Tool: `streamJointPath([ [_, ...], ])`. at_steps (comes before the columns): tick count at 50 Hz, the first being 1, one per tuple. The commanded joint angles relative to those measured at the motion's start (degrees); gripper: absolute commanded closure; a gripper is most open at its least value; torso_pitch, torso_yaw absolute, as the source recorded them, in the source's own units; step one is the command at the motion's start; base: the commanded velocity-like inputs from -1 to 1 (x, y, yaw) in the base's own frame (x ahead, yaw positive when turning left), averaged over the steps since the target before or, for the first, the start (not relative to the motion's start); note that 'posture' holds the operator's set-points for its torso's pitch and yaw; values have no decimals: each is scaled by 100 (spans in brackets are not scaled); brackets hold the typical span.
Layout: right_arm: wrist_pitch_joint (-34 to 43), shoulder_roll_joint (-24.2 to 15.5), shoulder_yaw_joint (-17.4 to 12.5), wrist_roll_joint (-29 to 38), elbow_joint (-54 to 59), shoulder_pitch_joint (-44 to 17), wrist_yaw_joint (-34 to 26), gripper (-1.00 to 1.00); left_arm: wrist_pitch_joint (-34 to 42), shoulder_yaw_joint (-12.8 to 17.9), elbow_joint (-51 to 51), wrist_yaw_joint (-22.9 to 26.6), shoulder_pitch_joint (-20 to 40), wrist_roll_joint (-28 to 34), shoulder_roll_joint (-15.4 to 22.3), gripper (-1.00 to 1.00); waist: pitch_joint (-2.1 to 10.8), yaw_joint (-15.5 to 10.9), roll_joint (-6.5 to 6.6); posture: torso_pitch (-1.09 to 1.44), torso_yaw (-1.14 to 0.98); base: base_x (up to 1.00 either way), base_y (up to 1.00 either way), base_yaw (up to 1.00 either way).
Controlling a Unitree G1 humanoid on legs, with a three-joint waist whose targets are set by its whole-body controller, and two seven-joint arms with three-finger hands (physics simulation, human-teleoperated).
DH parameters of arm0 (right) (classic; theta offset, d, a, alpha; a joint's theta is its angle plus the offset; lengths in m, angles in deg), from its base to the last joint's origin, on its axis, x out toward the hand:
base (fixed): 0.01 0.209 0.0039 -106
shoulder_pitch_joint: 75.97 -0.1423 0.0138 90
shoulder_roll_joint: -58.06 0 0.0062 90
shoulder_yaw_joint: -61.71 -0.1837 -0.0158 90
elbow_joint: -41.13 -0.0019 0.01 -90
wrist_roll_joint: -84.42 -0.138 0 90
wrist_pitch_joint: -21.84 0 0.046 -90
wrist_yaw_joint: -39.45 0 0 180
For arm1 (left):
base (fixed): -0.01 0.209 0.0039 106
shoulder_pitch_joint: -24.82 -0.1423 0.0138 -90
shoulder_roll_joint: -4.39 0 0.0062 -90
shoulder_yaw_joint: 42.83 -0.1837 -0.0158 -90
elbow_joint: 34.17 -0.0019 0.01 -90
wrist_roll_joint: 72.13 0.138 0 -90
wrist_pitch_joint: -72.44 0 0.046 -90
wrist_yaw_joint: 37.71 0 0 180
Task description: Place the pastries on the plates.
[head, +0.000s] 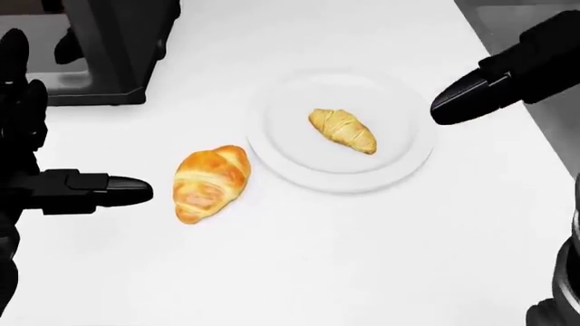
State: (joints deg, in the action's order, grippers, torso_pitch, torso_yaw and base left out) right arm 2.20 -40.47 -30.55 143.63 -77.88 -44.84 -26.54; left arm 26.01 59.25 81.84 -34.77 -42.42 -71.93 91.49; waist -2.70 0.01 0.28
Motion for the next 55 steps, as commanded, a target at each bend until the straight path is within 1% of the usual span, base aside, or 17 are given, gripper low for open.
streamJointPath([
  [1, 192, -142, -80, 617, -312, -48, -608, -100, -173, 35, 212, -20, 158, 15, 63, -100, 134, -1, 8, 0, 0, 0, 0, 0],
  [6, 278, -216, -342, 1631, -845, 198, -1656, -100, -151, 7, 187, -18, 210, 22, 53, -100, 128, 12, 12, 0, 0, 0, 0, 0],
  [10, 190, -60, -643, 2599, -1316, 476, -2548, -100, -140, -41, 113, -33, 300, 23, 22, -100, 119, 18, 23, 0, 0, 0, 0, 0],
  [13, -7, 211, -829, 2868, -1620, 738, -2647, -100, -70, -32, 118, -60, 365, -55, -19, -100, 120, 27, 36, 0, 0, 0, 0, 0],
  [18, 49, 502, -1036, 2944, -2174, 1350, -2633, -100, 26, -60, 113, -114, 473, -136, 14, -100, 143, 37, 45, 0, 0, 0, 0, 0],
  [21, 123, 899, -1006, 2642, -2555, 1967, -2041, -100, 1, -103, 93, -137, 470, -147, -17, -100, 155, 37, 47, 0, 0, 0, 0, 0],
  [22, -4, 1062, -954, 2255, -2618, 2348, -1489, -100, 2, -120, 60, -153, 497, -141, -18, -100, 164, 37, 48, 0, 0, 0, 0, 0],
  [24, 13, 1202, -880, 1712, -2668, 2524, -850, -100, 59, -159, 100, -143, 530, -151, -22, -100, 187, 30, 47, 0, 0, 0, 0, 0],
  [27, -192, 1583, -1009, 304, -2832, 2980, 868, -100, 44, -191, 138, -116, 477, -121, -34, -100, 226, 37, 63, 0, 0, 0, 0, 0],
  [29, -50, 1661, -947, -382, -3041, 3333, 1461, -100, 77, -156, 167, -98, 492, -117, -18, -100, 237, 27, 68, 0, 0, 0, 0, 0],
  [34, -730, 2138, -1180, -1964, -3100, 4212, 2981, -100, 88, -169, 231, -98, 452, -132, -70, -100, 255, 16, 48, 0, 0, 0, 0, 0],
  [35, -722, 2235, -1343, -2319, -3100, 4151, 3159, -100, 82, -179, 234, -94, 440, -122, -65, -100, 261, 15, 44, 0, 0, 0, 0, 0],
  [39, -899, 2315, -1616, -3347, -3100, 4333, 3960, -100, 92, -163, 268, -93, 415, -138, -86, -100, 270, 16, 33, 0, 0, 0, 0, 0],
  [42, -1269, 2420, -1470, -4145, -2956, 4741, 4832, -100, 130, -199, 317, -96, 412, -131, -109, -100, 267, 10, 20, 0, 0, 0, 0, 0],
  [44, -1600, 2302, -1335, -4506, -2816, 4990, 5244, -100, 166, -202, 365, -70, 400, -118, -90, -100, 268, 9, 8, 0, 0, 0, 0, 0],
  [48, -1540, 2086, -1615, -5157, -2938, 4986, 5723, -100, 248, -213, 499, -22, 367, -85, -90, -100, 282, 10, -20, 0, 0, 0, 0, 0],
  [55, -1554, 1856, -1755, -5694, -3049, 5067, 6144, -100, 411, -323, 749, 124, 408, -32, -158, -100, 254, -14, -63, 0, 0, 0, 0, 0],
])
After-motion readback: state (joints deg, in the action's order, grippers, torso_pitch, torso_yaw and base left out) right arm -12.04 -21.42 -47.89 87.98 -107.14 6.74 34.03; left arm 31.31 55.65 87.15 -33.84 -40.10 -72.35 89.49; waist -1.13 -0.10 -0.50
